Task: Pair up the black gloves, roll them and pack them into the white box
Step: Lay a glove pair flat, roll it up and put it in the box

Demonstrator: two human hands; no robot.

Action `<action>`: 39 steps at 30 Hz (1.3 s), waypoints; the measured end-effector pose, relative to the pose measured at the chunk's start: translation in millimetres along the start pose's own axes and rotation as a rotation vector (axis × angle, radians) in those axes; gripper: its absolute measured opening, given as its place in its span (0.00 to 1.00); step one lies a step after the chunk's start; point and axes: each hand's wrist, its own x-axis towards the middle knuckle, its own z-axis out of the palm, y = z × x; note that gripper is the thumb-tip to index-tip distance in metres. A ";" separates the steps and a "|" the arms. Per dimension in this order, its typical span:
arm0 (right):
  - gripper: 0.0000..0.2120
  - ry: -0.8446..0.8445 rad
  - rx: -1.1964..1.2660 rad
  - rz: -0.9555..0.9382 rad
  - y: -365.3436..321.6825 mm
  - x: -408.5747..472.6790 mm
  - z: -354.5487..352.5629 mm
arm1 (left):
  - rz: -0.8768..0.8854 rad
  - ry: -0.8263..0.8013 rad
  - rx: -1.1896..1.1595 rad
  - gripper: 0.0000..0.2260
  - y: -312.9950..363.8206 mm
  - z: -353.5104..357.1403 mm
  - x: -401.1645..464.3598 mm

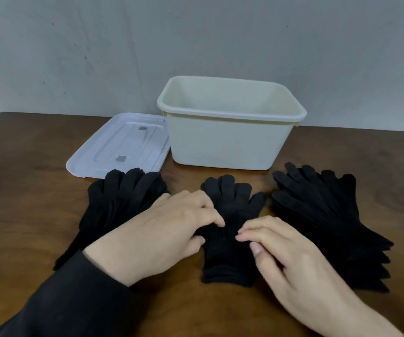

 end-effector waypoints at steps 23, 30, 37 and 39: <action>0.13 -0.068 -0.070 0.014 8.2 14.4 10.2 | -0.003 -0.194 -0.009 0.35 21.6 2.5 -5.0; 0.17 -0.010 0.006 0.094 7.9 15.1 10.6 | -0.115 -0.008 -0.103 0.16 19.0 5.4 -2.0; 0.20 0.062 0.206 0.250 8.2 23.8 12.3 | -0.254 0.156 -0.184 0.17 25.7 14.6 0.7; 0.20 0.076 0.195 0.266 8.1 27.5 13.7 | -0.274 0.215 -0.157 0.18 26.2 19.1 2.7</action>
